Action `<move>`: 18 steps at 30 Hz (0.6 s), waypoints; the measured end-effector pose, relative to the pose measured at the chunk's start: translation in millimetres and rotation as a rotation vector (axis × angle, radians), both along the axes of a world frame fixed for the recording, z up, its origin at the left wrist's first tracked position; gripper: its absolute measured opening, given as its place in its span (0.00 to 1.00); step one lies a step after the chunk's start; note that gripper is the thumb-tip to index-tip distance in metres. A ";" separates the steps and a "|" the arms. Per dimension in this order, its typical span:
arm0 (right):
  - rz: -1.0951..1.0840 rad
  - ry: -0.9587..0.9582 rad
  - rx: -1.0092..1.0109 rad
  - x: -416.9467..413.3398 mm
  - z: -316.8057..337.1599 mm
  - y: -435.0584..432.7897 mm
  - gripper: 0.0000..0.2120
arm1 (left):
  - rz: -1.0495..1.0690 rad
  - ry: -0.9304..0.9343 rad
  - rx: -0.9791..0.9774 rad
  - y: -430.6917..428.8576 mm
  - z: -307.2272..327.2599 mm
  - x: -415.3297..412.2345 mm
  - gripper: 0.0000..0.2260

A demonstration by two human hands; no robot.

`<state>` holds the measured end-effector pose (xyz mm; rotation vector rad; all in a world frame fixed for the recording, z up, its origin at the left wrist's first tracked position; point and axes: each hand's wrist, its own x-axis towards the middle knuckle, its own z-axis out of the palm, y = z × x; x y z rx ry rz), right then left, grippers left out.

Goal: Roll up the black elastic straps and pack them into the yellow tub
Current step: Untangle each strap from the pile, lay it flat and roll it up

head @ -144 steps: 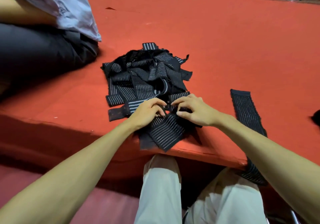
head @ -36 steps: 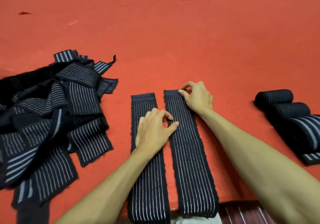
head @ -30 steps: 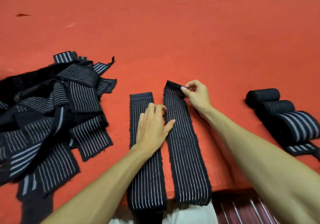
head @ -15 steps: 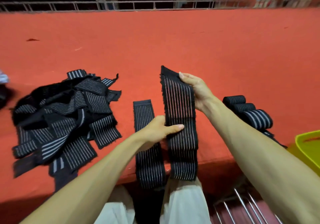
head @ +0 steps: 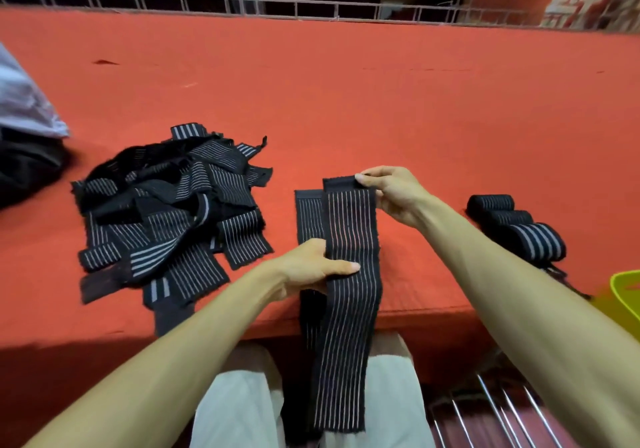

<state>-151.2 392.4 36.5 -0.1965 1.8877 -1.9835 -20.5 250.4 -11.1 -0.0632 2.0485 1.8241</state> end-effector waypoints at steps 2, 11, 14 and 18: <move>0.025 -0.012 0.012 -1.8 -7.5 -2.7 0.04 | -0.007 0.008 -0.034 -9.4 -7.4 -3.8 0.08; 0.083 -0.068 0.030 -21.1 -38.5 -30.2 0.05 | 0.564 0.265 0.090 -40.7 -20.2 -65.3 0.05; 0.107 -0.034 0.053 -32.3 -50.0 -32.3 0.05 | 0.617 0.285 0.037 -50.2 -31.4 -83.3 0.04; 0.108 0.138 0.230 -56.4 -70.8 -42.8 0.06 | 0.645 0.232 -0.035 -66.0 -46.0 -107.3 0.05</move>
